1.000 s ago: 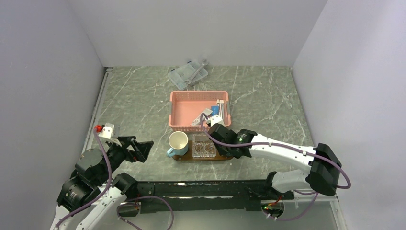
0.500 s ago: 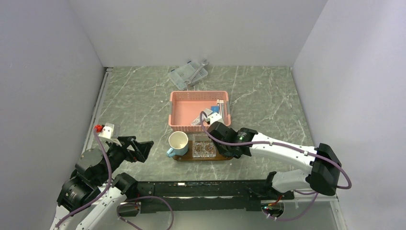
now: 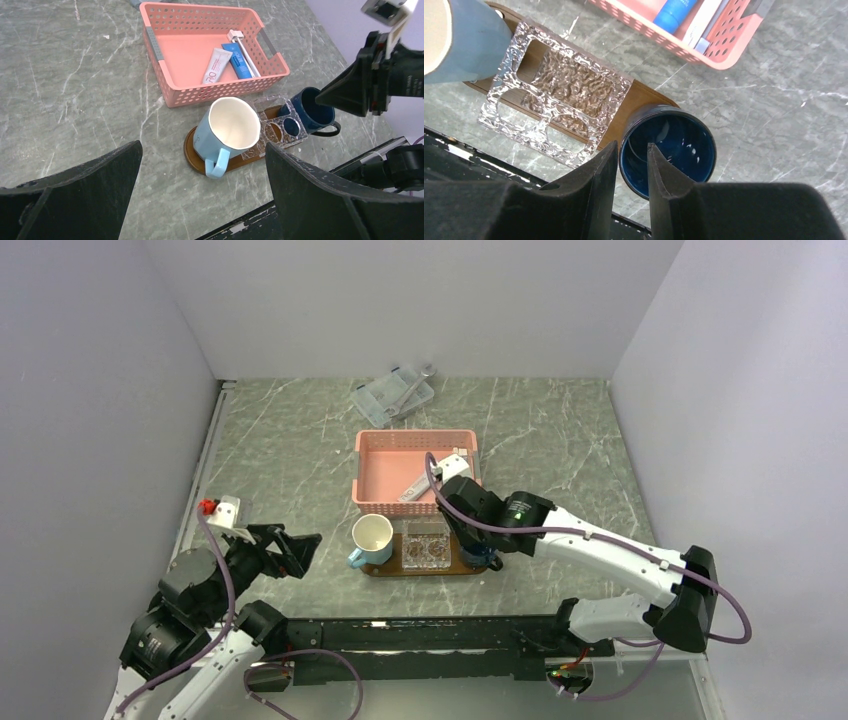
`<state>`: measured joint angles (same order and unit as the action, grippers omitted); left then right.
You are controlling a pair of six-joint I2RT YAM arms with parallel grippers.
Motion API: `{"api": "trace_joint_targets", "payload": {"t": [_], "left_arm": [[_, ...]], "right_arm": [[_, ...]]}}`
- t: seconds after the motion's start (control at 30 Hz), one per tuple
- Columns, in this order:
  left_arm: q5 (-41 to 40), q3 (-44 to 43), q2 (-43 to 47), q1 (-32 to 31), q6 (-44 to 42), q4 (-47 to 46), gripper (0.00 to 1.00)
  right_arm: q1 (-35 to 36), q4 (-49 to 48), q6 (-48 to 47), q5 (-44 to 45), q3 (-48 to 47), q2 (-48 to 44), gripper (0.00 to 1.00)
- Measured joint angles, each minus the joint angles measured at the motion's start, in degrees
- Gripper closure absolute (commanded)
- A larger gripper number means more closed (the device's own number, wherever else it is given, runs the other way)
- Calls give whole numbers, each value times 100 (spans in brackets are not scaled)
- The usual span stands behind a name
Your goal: Prepare toiletry sets of a toothbrush and toothpaste on the tray
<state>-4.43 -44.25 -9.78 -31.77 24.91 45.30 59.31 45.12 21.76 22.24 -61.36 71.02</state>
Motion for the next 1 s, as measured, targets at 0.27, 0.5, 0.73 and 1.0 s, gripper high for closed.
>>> {"api": "trace_joint_targets", "payload": {"t": [0.27,0.5,0.73,1.0], "left_arm": [[-48,0,-201,0,2,2,1],[-46,0,-579,0,-4,0,1],[101,0,-887,0,-26,-4,1],[232,0,-1036,0,-52,-13,1]], "right_arm": [[-306,240,-282,90,-909,192,67],[-940,238,-538,-72,-1670,933,63],[-1305,177,-568,-308,-2227,1967,61],[-1814,131,-435,-715,-2710,3003,57]]}}
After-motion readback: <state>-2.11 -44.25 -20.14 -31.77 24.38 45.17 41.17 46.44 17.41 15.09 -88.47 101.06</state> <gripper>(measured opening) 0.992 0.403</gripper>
